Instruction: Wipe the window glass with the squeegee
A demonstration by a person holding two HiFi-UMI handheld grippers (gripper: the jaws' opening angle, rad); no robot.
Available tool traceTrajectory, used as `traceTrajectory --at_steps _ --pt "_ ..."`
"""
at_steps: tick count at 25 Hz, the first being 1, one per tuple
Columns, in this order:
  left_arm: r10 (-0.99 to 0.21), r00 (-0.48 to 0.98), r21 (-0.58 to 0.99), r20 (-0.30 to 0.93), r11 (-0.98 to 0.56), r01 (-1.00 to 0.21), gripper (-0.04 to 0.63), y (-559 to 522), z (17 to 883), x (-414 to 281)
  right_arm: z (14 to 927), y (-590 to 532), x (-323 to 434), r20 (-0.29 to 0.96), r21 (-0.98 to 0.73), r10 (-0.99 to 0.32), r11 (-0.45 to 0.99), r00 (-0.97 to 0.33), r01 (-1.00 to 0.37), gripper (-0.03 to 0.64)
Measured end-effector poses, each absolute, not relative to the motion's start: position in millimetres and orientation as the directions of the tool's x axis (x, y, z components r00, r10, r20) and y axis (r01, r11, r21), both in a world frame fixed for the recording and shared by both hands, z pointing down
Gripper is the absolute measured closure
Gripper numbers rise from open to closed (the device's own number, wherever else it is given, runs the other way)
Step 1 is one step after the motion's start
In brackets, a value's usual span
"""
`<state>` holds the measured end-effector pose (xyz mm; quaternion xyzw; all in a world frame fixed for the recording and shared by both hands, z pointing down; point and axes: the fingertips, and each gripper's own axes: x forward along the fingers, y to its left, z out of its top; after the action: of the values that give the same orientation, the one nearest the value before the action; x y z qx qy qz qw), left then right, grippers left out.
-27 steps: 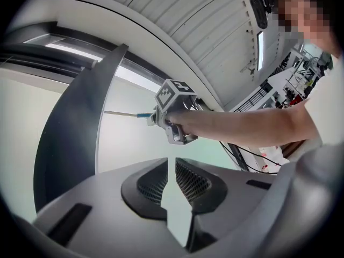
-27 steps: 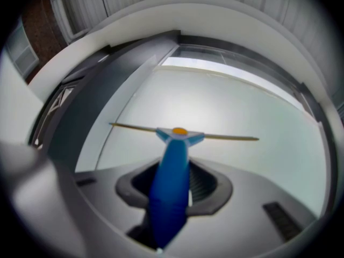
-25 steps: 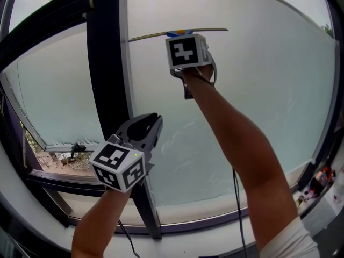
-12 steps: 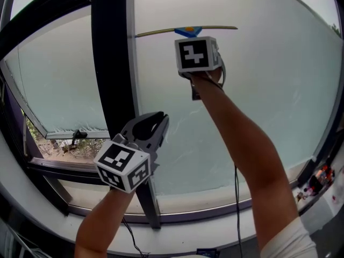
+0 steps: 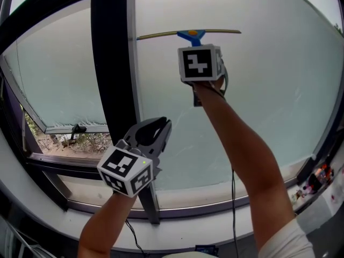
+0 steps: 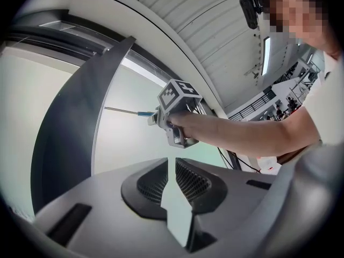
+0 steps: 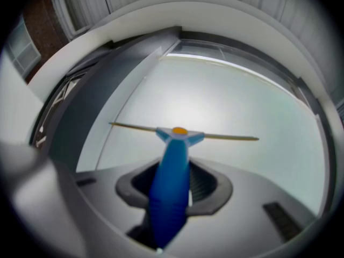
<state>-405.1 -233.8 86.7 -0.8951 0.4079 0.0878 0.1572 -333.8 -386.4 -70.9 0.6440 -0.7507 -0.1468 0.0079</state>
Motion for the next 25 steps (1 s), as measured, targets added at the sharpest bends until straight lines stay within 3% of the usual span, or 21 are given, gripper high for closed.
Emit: traceTrajectory --at_steps 25 --pt "-0.732 0.638 -0.1 -0.24 -0.635 -0.766 0.529 -239 144 -410 -9 -384 -338 -0.145 0.222 -0.973 0.146 -0.18 -0.964 0.472"
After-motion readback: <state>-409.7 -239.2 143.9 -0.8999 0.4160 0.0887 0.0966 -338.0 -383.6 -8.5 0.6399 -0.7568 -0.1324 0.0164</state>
